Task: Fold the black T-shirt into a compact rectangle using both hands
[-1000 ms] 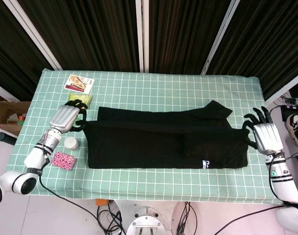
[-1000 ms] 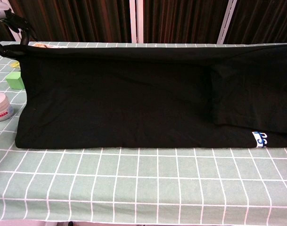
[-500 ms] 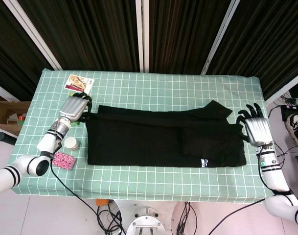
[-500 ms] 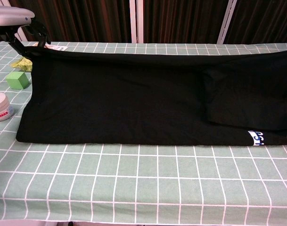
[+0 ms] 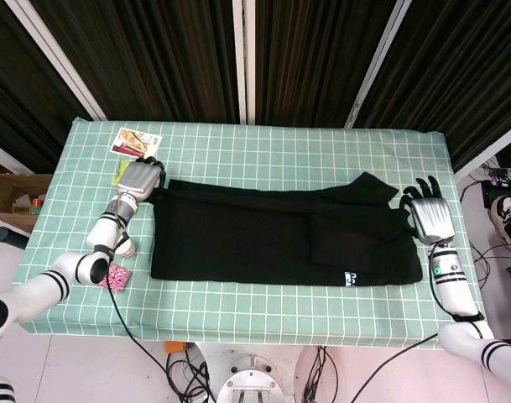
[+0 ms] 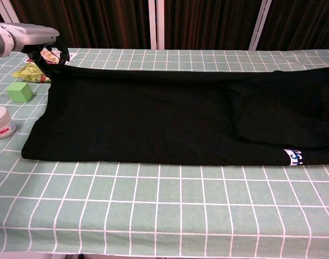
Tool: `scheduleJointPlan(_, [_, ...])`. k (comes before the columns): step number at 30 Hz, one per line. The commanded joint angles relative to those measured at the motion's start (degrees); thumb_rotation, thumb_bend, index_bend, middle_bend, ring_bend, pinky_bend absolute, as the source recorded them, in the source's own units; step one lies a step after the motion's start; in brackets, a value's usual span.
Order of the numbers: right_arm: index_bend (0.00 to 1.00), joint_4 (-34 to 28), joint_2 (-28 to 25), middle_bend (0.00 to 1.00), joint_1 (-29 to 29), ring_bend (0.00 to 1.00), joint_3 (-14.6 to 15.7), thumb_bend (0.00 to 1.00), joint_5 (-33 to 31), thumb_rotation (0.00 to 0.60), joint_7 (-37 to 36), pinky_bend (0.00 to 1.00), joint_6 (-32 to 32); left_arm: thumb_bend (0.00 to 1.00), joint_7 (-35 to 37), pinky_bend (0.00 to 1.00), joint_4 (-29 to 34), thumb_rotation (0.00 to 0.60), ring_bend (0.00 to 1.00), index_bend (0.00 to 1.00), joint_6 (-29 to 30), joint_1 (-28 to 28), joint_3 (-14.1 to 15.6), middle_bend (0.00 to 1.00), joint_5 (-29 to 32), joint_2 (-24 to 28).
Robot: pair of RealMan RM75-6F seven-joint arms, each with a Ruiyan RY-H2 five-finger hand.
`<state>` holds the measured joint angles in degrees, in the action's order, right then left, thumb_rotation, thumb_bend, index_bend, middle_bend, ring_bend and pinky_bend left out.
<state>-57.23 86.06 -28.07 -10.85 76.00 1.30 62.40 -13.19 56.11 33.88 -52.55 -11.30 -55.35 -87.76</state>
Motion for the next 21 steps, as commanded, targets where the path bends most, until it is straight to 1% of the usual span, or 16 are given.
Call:
scheduleJointPlan(1, [0.75, 1.1, 0.6, 0.3, -0.6, 0.08, 0.1, 0.61, -0.3, 0.6, 1.1, 0.04, -0.7, 0.49, -0.4, 0.19, -2.8, 0.6, 0.14, 0.64, -1.2, -1.1, 0.3, 0.24, 0.7, -2.0])
scheduleJointPlan(9, [0.74, 3.9, 2.9, 0.3, -2.2, 0.08, -0.3, 0.61, -1.7, 0.6, 3.0, 0.04, -2.9, 0.48, -0.4, 0.19, -9.5, 0.6, 0.14, 0.57, -3.6, -3.1, 0.3, 0.23, 1.6, -6.3])
scheduleJointPlan(11, [0.74, 4.6, 3.6, 0.3, -2.6, 0.08, -0.4, 0.61, -2.1, 0.6, 3.7, 0.04, -3.6, 0.47, -0.8, 0.19, -11.6, 0.6, 0.14, 0.53, -4.1, -3.5, 0.4, 0.22, 1.9, -7.4])
scheduleJointPlan(12, [0.73, 4.9, 3.8, 0.29, -2.8, 0.08, -0.4, 0.61, -2.3, 0.6, 4.1, 0.04, -4.0, 0.46, -1.4, 0.19, -12.5, 0.6, 0.13, 0.47, -4.2, -3.6, 0.7, 0.2, 1.9, -7.7])
scheduleJointPlan(13, [0.73, 5.2, 4.2, 0.29, -3.1, 0.08, -0.6, 0.6, -2.7, 0.6, 4.5, 0.04, -4.3, 0.41, -2.4, 0.19, -13.2, 0.6, 0.12, 0.35, -3.4, -3.6, 0.9, 0.17, 1.8, -8.0])
scheduleJointPlan(14, [0.72, 5.6, 4.4, 0.29, -3.3, 0.08, -0.8, 0.6, -3.1, 0.6, 4.9, 0.03, -4.7, 0.35, -2.8, 0.19, -13.2, 0.6, 0.11, 0.26, -2.4, -3.5, 1.0, 0.15, 1.5, -8.0])
scheduleJointPlan(15, [0.71, 5.8, 4.7, 0.29, -3.5, 0.08, -1.1, 0.6, -3.6, 0.6, 5.1, 0.03, -5.1, 0.31, -2.8, 0.19, -12.6, 0.6, 0.11, 0.22, -1.0, -3.2, 1.0, 0.14, 1.0, -7.7])
scheduleJointPlan(16, [0.7, 6.2, 5.1, 0.29, -3.8, 0.08, -1.4, 0.59, -4.1, 0.6, 5.3, 0.03, -5.5, 0.28, -2.6, 0.19, -11.3, 0.6, 0.11, 0.2, 1.1, -2.5, 0.8, 0.14, 0.2, -7.0])
scheduleJointPlan(18, [0.67, 7.0, 5.7, 0.28, -4.3, 0.08, -1.6, 0.59, -4.6, 0.6, 5.8, 0.03, -6.2, 0.26, -1.9, 0.19, -8.5, 0.6, 0.11, 0.2, 4.1, -1.3, 0.7, 0.13, -1.1, -5.2])
scheduleJointPlan(20, [0.62, 7.9, 6.3, 0.26, -4.9, 0.07, -1.6, 0.58, -5.2, 0.6, 7.0, 0.02, -7.2, 0.26, -0.8, 0.19, -4.3, 0.6, 0.11, 0.2, 8.1, 0.4, 0.6, 0.13, -2.9, -2.7])
scheduleJointPlan(21, [0.58, 8.3, 6.6, 0.25, -5.2, 0.06, -1.7, 0.56, -5.5, 0.6, 7.6, 0.01, -7.8, 0.25, -0.1, 0.19, -2.2, 0.6, 0.11, 0.2, 9.7, 1.3, 0.4, 0.13, -3.5, -1.6])
